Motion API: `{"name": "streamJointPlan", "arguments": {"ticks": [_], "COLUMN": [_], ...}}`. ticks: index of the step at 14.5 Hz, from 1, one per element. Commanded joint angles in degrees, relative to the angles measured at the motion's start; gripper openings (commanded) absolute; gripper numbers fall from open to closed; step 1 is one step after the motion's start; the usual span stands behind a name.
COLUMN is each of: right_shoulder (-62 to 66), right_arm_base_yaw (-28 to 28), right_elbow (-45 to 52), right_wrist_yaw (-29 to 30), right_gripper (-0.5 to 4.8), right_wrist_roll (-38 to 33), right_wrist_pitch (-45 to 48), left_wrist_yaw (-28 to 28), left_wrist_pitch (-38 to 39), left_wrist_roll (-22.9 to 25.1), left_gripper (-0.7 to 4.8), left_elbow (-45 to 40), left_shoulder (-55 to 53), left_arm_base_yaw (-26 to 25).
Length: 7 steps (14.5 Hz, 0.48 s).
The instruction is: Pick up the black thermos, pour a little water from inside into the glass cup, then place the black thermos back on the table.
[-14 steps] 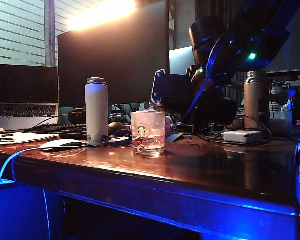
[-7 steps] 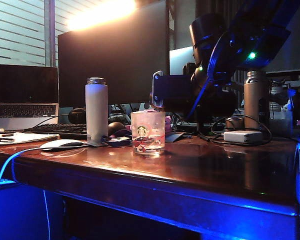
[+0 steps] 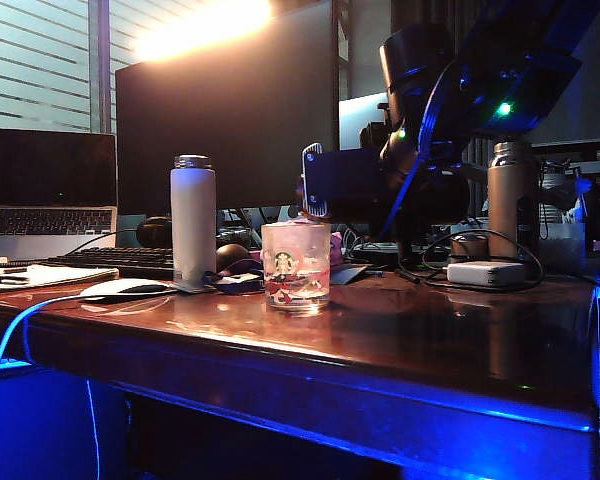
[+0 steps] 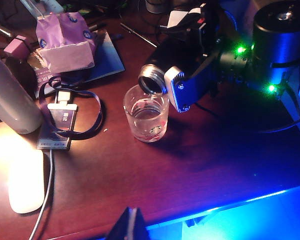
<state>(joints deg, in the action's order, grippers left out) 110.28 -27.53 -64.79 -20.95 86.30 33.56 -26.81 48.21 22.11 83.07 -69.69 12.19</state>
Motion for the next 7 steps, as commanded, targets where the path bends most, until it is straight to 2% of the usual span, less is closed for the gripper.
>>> {"name": "streamJointPlan", "arguments": {"ticks": [1, 7], "right_shoulder": [-0.17, -0.17], "right_arm_base_yaw": [-0.09, -0.07], "right_elbow": [-0.13, -0.83], "right_wrist_yaw": [0.57, 0.55], "right_gripper": [0.76, 0.76], "right_wrist_roll": [5.07, 3.72], "right_wrist_pitch": [-0.68, -1.6], "left_wrist_yaw": [-0.22, -0.22], "left_wrist_pitch": [-0.72, -0.72], "left_wrist_roll": [0.17, 0.17], "left_gripper": [-0.03, -0.03], "left_elbow": [0.2, 0.2], "left_shoulder": [0.15, 0.15], "left_arm_base_yaw": [0.0, 0.0]}}
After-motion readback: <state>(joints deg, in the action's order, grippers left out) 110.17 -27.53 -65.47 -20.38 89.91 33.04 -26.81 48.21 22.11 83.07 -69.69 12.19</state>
